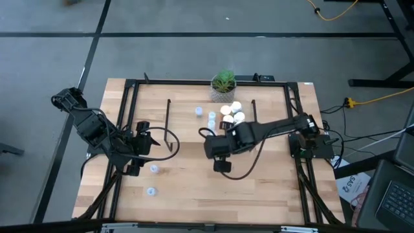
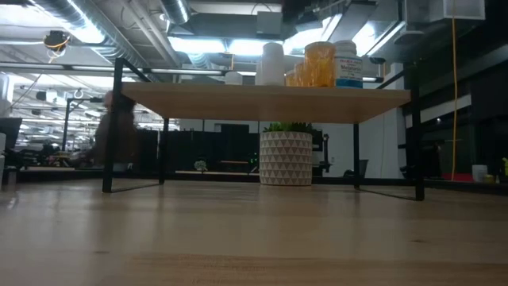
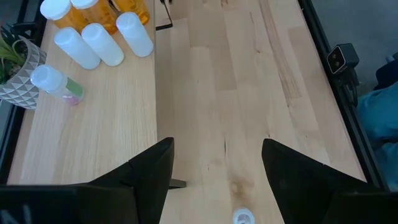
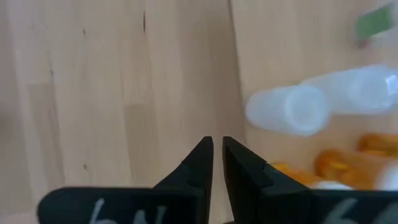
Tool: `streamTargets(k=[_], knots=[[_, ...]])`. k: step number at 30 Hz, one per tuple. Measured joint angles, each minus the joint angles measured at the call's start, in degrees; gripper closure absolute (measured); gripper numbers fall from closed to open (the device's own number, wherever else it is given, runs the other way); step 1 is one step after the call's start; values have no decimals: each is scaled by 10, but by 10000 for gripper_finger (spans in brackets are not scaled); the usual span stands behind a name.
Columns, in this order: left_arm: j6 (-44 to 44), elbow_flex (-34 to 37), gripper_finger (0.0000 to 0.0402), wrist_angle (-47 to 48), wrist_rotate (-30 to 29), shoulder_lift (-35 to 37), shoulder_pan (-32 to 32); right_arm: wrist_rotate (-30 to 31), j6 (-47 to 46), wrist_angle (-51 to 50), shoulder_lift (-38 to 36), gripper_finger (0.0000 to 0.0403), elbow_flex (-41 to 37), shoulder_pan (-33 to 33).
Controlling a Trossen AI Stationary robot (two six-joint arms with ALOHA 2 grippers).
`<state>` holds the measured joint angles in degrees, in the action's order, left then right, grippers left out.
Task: Pick and place medicine bottles onto shelf by color
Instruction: Adjust the transparent pill bottles on the shelf
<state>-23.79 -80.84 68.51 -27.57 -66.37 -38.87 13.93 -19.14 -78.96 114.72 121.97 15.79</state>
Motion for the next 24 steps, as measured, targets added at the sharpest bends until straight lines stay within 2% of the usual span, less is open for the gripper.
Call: streamTargets(k=[5, 10, 24], knots=[[0, 0, 164, 0, 0, 0, 0, 1, 0, 60, 0, 364, -73, 0], [0, 0, 164, 0, 0, 0, 0, 32, 1, 85, 0, 364, -117, -9], [0, 0, 164, 0, 0, 0, 0, 103, 1, 93, 0, 364, -111, -14]])
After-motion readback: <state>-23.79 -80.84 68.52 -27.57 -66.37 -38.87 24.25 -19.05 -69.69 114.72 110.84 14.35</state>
